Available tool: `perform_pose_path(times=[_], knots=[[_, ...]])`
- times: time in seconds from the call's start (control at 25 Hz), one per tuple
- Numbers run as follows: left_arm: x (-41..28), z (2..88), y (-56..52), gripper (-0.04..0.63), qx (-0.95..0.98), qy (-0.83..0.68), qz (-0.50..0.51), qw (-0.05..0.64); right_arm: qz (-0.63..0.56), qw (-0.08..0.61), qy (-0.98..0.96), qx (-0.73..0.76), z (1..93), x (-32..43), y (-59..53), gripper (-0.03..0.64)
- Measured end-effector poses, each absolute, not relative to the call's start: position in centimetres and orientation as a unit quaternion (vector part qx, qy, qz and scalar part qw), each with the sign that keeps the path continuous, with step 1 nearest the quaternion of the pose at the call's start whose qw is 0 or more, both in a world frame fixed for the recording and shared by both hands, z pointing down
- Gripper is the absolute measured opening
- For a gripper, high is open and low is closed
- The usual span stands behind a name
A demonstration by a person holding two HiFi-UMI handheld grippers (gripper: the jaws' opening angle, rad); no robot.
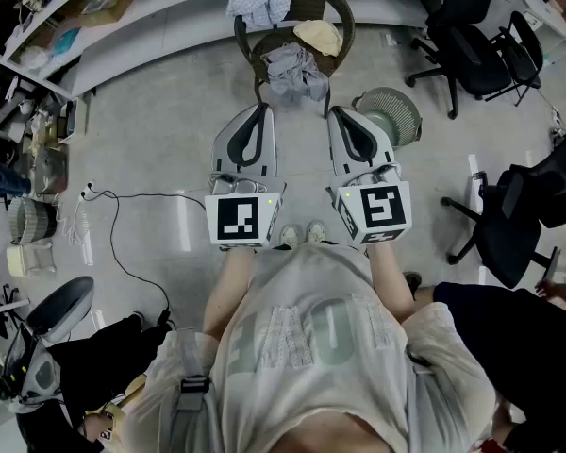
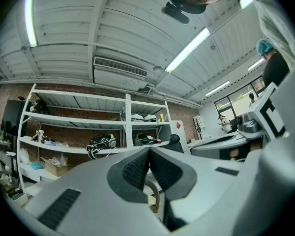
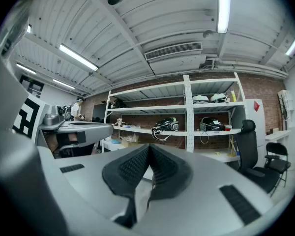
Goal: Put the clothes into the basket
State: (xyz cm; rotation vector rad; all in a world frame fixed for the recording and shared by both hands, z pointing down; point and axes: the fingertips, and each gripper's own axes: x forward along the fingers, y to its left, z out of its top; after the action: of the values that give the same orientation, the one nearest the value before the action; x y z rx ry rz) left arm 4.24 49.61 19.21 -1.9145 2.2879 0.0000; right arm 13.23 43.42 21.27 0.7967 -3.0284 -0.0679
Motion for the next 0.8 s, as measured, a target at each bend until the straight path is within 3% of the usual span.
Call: perform_pose_path(times=[0.8], knots=[[4.5, 19.4, 46.7, 0.017, -0.615, 0.784, -0.001, 0.082, -0.020, 0.007, -0.967, 0.255, 23.1, 15.3, 37.8, 0.021]])
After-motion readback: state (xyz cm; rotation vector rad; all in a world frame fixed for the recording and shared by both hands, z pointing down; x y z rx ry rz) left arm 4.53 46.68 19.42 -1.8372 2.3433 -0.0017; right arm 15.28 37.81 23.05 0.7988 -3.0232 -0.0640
